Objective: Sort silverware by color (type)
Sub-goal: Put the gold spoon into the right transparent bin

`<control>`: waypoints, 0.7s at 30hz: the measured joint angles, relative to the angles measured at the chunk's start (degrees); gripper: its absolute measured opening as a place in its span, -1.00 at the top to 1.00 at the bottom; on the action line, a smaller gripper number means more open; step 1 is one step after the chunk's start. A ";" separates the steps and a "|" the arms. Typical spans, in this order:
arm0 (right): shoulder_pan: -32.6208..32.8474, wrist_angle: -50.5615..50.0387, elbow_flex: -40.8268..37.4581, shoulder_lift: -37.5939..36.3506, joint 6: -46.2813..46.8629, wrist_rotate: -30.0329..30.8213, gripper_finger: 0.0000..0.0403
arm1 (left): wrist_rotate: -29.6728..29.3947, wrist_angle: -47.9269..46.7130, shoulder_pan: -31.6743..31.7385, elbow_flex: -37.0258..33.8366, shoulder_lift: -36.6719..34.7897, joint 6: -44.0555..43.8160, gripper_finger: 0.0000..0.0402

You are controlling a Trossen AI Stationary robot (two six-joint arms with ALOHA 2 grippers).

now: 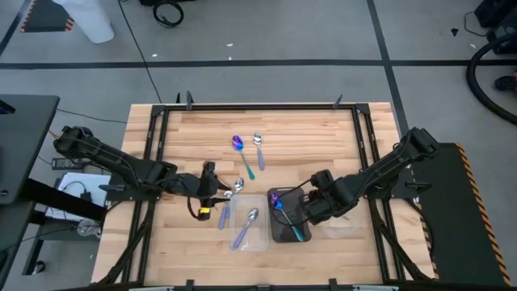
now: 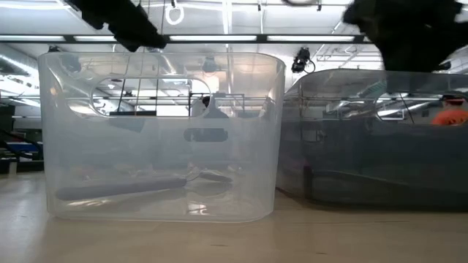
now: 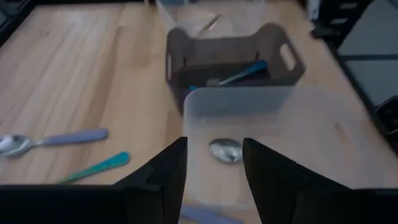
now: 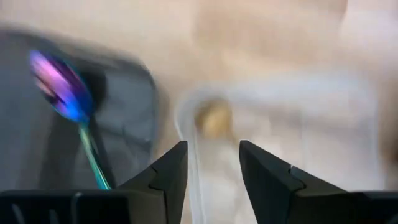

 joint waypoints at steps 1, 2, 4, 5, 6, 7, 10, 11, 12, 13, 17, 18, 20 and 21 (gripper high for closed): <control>0.15 -0.73 1.05 0.00 -1.48 3.29 0.23 | -0.73 -0.65 -0.02 0.00 0.00 -0.94 0.19; 0.25 -1.01 1.83 -0.01 -3.43 6.55 0.23 | -1.64 -1.42 -0.02 0.00 0.00 -1.79 0.19; 0.28 -0.34 2.70 0.00 -8.54 12.67 0.23 | -3.88 -4.02 0.03 0.00 0.00 -3.81 0.19; 0.26 0.64 2.94 0.00 -11.30 15.42 0.23 | -4.89 -5.67 0.05 0.00 0.04 -4.70 0.19; 0.07 2.02 3.04 0.00 -14.02 17.98 0.23 | -6.00 -7.22 0.05 0.00 0.09 -5.88 0.19; -0.17 3.59 3.03 0.00 -16.66 20.43 0.23 | -6.81 -8.88 0.05 0.00 0.09 -7.14 0.19; -1.09 8.70 3.02 0.02 -25.16 27.35 0.23 | -7.81 -13.29 0.07 0.00 0.09 -10.46 0.19; -1.50 10.90 3.02 0.02 -28.62 29.77 0.23 | -7.96 -14.44 0.07 0.00 0.09 -11.33 0.19; -1.89 13.14 3.02 0.02 -31.74 31.64 0.23 | -8.04 -15.47 0.07 0.00 0.09 -12.02 0.19; -2.27 15.47 3.02 0.02 -34.55 33.10 0.23 | -8.17 -16.37 0.07 0.00 0.09 -12.94 0.19; -3.99 24.33 3.02 0.02 -44.76 33.89 0.23 | -8.96 -19.73 -0.04 0.00 0.11 -14.36 0.19; -4.49 26.57 3.02 0.02 -47.23 32.94 0.23 | -9.04 -20.65 -0.04 0.00 0.13 -14.61 0.19; -5.58 30.66 3.02 0.02 -51.79 30.50 0.23 | -9.11 -22.02 -0.04 0.00 0.13 -14.95 0.19; -6.21 32.40 3.02 0.02 -53.82 29.13 0.23 | -9.22 -22.44 -0.04 0.00 0.13 -15.02 0.19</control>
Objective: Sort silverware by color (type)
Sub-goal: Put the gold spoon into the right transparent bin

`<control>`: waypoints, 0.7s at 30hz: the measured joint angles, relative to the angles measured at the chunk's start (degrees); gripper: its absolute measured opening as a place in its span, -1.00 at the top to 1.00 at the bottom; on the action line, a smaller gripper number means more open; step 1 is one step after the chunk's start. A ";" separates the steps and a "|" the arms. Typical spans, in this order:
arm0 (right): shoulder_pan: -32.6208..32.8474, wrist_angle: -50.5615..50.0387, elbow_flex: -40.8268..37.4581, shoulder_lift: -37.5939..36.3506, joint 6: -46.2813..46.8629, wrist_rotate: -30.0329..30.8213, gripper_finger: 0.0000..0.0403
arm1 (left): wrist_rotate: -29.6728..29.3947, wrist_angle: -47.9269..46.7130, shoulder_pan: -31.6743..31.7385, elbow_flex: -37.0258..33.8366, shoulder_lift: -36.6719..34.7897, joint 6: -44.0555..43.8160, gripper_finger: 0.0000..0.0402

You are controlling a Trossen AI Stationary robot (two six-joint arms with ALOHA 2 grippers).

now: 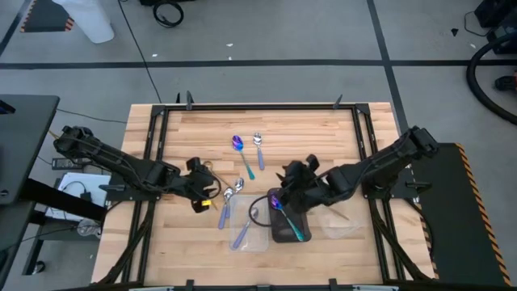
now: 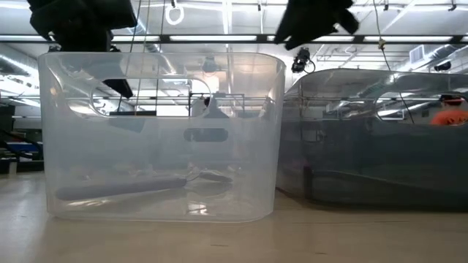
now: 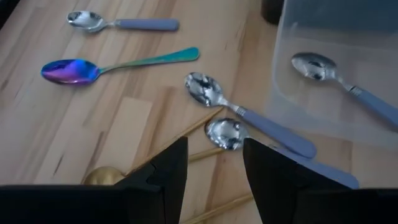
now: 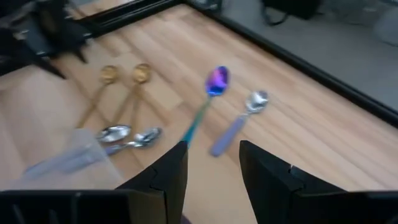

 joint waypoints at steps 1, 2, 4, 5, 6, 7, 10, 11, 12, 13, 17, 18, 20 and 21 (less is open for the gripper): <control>-0.75 1.60 0.00 0.00 -1.88 -1.54 0.23 | -0.06 -0.16 0.00 0.00 0.01 0.07 0.19; -1.60 2.72 0.00 0.00 -3.41 -3.23 0.23 | -0.29 -0.24 0.00 0.00 0.00 0.27 0.19; -3.49 3.96 0.00 0.02 -5.66 -6.56 0.23 | -1.15 -0.39 0.00 0.00 0.02 0.42 0.19; -4.54 4.48 0.00 0.02 -6.63 -7.98 0.23 | -1.79 -0.45 0.00 0.00 0.02 0.43 0.19; -5.60 4.83 0.00 0.02 -7.58 -9.14 0.23 | -2.74 -0.45 0.00 0.00 0.02 0.44 0.19; -6.63 5.30 0.00 0.02 -8.59 -10.29 0.23 | -3.84 -0.45 0.00 0.00 0.02 0.44 0.19; -9.36 6.66 0.00 0.02 -11.20 -13.57 0.25 | -6.51 0.31 -0.32 -0.39 0.01 -0.99 0.19; -10.00 7.17 0.00 0.02 -11.99 -14.53 0.26 | -6.80 1.70 -0.60 -1.19 0.00 -1.31 0.19; -10.58 7.68 0.00 0.02 -12.84 -15.08 0.27 | -6.81 3.15 -0.88 -2.42 0.00 -1.44 0.19; -11.05 8.31 0.00 0.02 -13.79 -15.50 0.28 | -6.75 4.64 -1.37 -3.74 0.03 -1.74 0.19; -12.56 10.50 0.00 0.02 -17.31 -16.04 0.33 | -6.77 8.86 -3.34 -8.03 0.04 -6.99 0.19; -13.00 10.82 0.00 0.02 -18.10 -16.83 0.34 | -7.07 8.84 -3.84 -8.72 0.04 -8.83 0.19; -14.32 10.98 0.00 0.02 -19.46 -19.36 0.35 | -7.94 8.96 -4.83 -9.83 0.04 -13.20 0.19; -15.17 10.96 0.00 0.03 -19.77 -20.90 0.35 | -8.33 9.02 -5.38 -10.36 0.04 -15.48 0.19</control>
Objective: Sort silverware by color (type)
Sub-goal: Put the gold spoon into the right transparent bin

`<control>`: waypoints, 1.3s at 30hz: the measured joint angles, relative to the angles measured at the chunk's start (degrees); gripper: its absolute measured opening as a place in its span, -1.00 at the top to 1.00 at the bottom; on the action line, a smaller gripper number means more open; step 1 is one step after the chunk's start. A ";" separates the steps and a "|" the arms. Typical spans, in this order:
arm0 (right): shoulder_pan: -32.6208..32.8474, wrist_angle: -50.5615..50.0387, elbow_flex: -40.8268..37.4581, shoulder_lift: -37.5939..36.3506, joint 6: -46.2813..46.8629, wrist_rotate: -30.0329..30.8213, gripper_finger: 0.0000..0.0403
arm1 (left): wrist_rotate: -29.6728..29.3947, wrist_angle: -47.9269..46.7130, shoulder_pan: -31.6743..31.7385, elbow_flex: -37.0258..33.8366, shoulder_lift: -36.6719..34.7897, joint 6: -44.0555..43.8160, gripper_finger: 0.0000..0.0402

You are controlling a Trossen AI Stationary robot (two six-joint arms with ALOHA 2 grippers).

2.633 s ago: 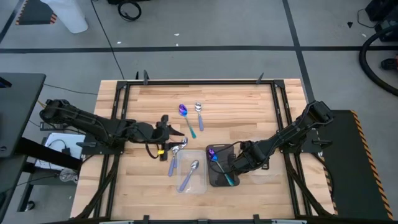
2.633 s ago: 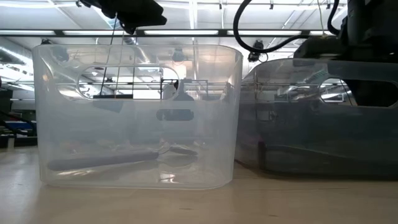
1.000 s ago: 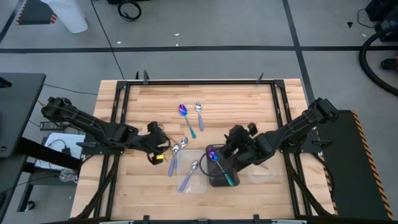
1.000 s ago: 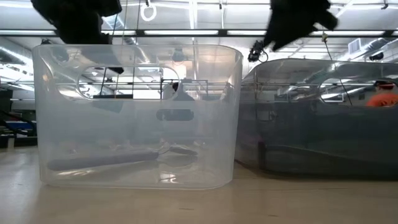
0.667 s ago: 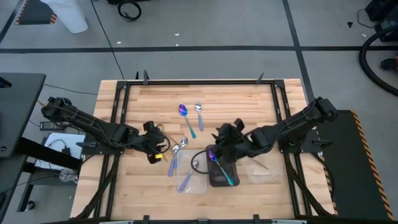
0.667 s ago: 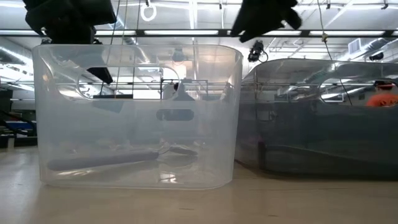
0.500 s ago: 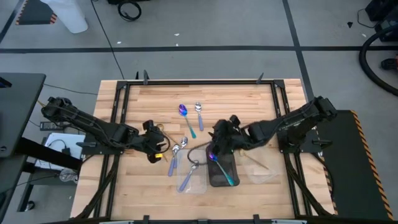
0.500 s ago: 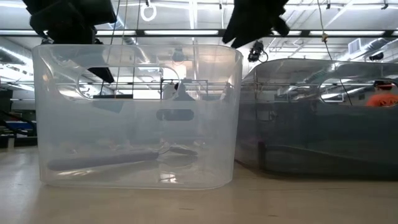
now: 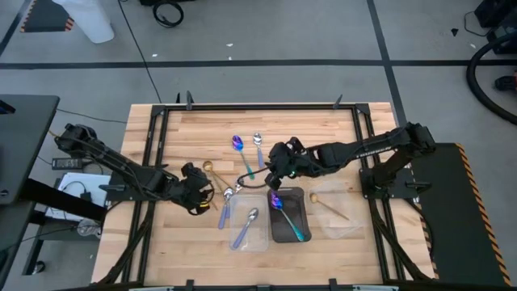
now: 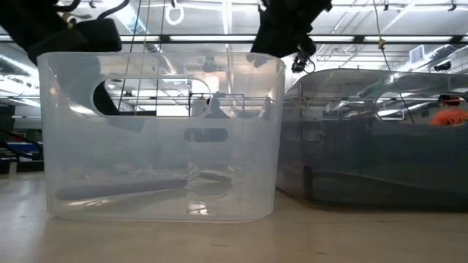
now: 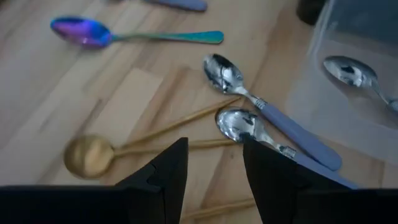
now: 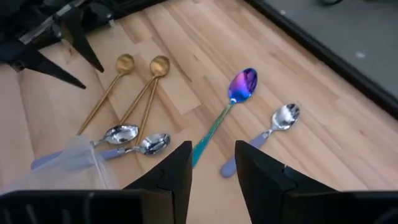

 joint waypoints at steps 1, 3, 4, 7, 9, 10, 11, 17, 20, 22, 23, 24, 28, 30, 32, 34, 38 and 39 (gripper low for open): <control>-0.89 0.00 0.00 0.02 -0.34 -1.45 0.35 | -0.38 0.01 -0.54 -0.49 0.00 -2.10 0.19; -2.44 0.12 0.00 0.52 -0.82 -3.29 0.35 | -1.11 0.06 -1.69 -1.38 0.00 -6.05 0.19; -3.05 0.07 0.00 0.84 -1.03 -3.76 0.35 | -1.60 0.07 -2.30 -1.68 0.00 -7.71 0.19; -4.35 0.69 0.00 1.60 -2.22 -4.56 0.35 | -2.54 0.07 -3.97 -1.82 0.00 -11.99 0.19; -4.90 1.04 -0.02 2.09 -2.75 -5.82 0.35 | -2.66 0.32 -4.83 -1.82 0.00 -13.85 0.19; -5.20 0.89 -0.11 2.47 -3.12 -6.15 0.35 | -2.64 0.56 -5.16 -1.82 0.00 -14.57 0.19; -5.39 2.31 -0.09 2.79 -3.52 -6.72 0.35 | -2.63 0.70 -5.39 -1.82 0.00 -15.56 0.19; -6.11 3.50 -0.02 4.39 -5.21 -7.41 0.35 | -2.66 2.48 -5.61 -1.84 0.00 -18.26 0.19; -6.14 4.76 0.02 5.23 -6.16 -7.54 0.35 | -2.90 4.23 -5.48 -1.84 -0.02 -19.04 0.19; -6.19 5.56 0.01 5.82 -7.06 -7.55 0.35 | -3.15 5.98 -5.48 -1.82 0.00 -19.03 0.19; -6.28 5.62 0.00 6.33 -7.62 -7.37 0.35 | -3.31 6.59 -5.48 -1.83 -0.02 -19.00 0.19; -6.36 6.34 0.00 6.64 -8.22 -7.30 0.35 | -3.62 7.33 -5.47 -1.84 -0.02 -18.75 0.19; -6.67 7.90 0.04 7.74 -10.27 -6.86 0.35 | -8.28 9.24 -4.72 -1.82 0.00 -18.72 0.19; -6.91 9.12 0.02 8.29 -11.19 -6.85 0.35 | -9.68 10.46 -3.60 -1.82 -0.02 -18.71 0.19; -7.15 9.17 0.01 8.44 -11.42 -6.88 0.35 | -9.72 11.71 -2.46 -1.82 -0.01 -18.65 0.19; -7.34 9.83 0.00 8.42 -11.45 -6.91 0.35 | -9.65 12.67 -1.68 -1.82 0.00 -18.65 0.19; -7.54 9.65 0.00 8.37 -12.69 -7.28 0.35 | -9.61 13.69 -1.66 -1.82 0.00 -19.02 0.19; -7.54 9.71 0.00 8.37 -12.79 -7.28 0.35 | -9.57 13.64 -1.71 -1.82 0.00 -19.38 0.19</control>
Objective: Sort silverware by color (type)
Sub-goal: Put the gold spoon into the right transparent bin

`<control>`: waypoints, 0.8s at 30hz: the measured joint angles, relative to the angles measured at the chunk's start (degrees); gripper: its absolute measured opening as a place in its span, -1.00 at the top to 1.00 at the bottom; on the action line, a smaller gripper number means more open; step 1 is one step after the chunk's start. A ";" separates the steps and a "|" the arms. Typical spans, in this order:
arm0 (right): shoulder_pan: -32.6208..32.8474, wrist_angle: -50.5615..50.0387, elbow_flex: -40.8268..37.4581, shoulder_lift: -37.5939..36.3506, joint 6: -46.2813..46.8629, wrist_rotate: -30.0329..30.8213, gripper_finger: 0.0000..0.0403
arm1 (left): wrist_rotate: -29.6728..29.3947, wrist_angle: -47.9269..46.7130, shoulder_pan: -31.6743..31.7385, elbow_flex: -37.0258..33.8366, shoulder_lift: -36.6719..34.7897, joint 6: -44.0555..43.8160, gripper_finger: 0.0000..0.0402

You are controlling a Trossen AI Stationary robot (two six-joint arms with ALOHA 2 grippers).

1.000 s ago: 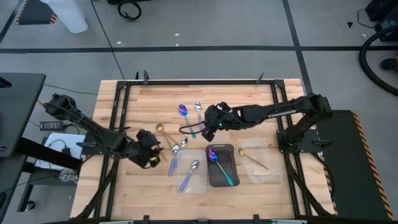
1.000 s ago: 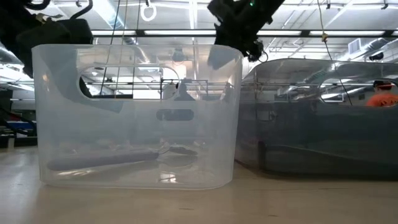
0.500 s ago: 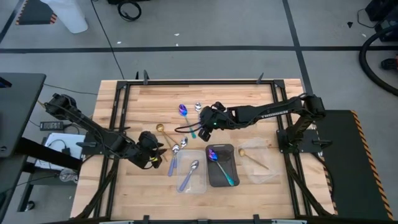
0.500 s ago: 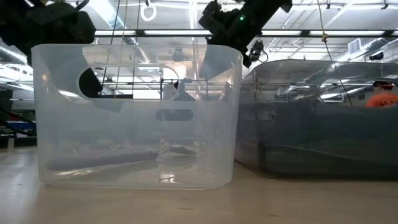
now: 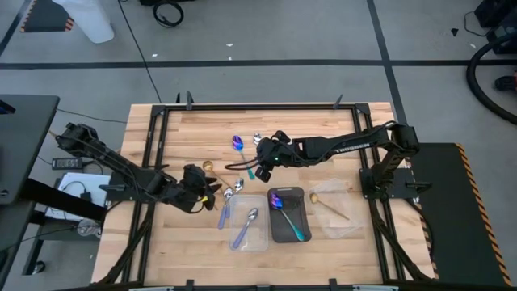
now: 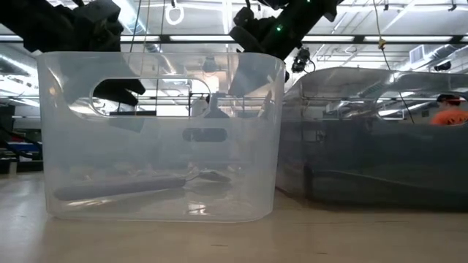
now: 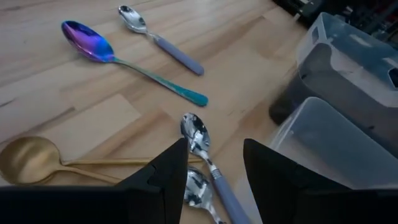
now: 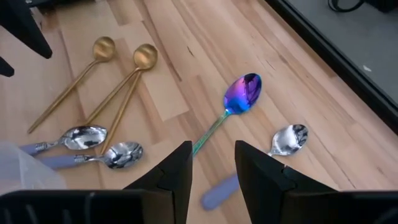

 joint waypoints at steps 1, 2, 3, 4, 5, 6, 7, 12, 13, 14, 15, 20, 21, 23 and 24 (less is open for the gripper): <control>0.00 0.02 0.00 0.00 0.02 -0.02 0.35 | 0.08 -0.06 0.01 0.00 0.05 -0.59 0.19; 0.00 0.00 0.00 0.00 0.04 -0.04 0.35 | 0.10 -0.01 -0.01 0.00 0.33 -1.11 0.19; 0.01 0.02 0.00 0.00 0.04 -0.04 0.35 | 0.44 -0.03 -0.05 0.00 0.65 -1.89 0.19; 0.06 0.00 0.00 0.00 0.04 -0.04 0.35 | 1.05 -0.24 -0.23 0.00 1.09 -2.52 0.19; 0.17 0.05 0.00 0.00 0.04 -0.04 0.35 | 2.16 -0.14 -0.44 0.00 1.68 -3.08 0.19; 0.27 0.05 0.00 0.00 0.04 -0.04 0.35 | 3.41 -0.06 -0.73 0.00 2.49 -3.89 0.19; 0.38 0.05 0.00 0.00 0.00 -0.04 0.35 | 4.67 -0.27 -1.11 0.00 3.36 -4.67 0.19; 1.12 0.14 0.00 0.00 0.04 -0.07 0.35 | 6.57 -3.52 -3.26 0.02 7.34 -11.68 0.19; 1.27 0.26 0.00 0.00 0.02 -0.07 0.35 | 6.65 -4.97 -3.27 0.00 8.05 -13.33 0.19; 1.42 0.42 0.00 0.00 0.00 -0.07 0.35 | 6.62 -6.28 -3.18 0.00 8.67 -14.89 0.19; 1.58 0.48 0.00 0.00 0.02 -0.07 0.35 | 6.54 -7.18 -2.97 0.00 9.39 -16.29 0.19; 2.39 0.48 0.00 -0.02 0.30 -0.07 0.35 | 6.59 -9.46 -0.23 0.00 12.58 -18.88 0.19; 2.56 0.48 0.00 -0.02 0.44 -0.07 0.35 | 6.61 -9.46 0.47 0.00 13.20 -18.70 0.19; 2.91 0.48 0.00 -0.02 0.54 -0.08 0.35 | 7.34 -9.48 2.13 0.00 14.51 -18.33 0.19; 3.08 0.48 0.00 -0.02 0.55 -0.07 0.35 | 7.96 -9.47 3.07 0.00 15.24 -17.91 0.19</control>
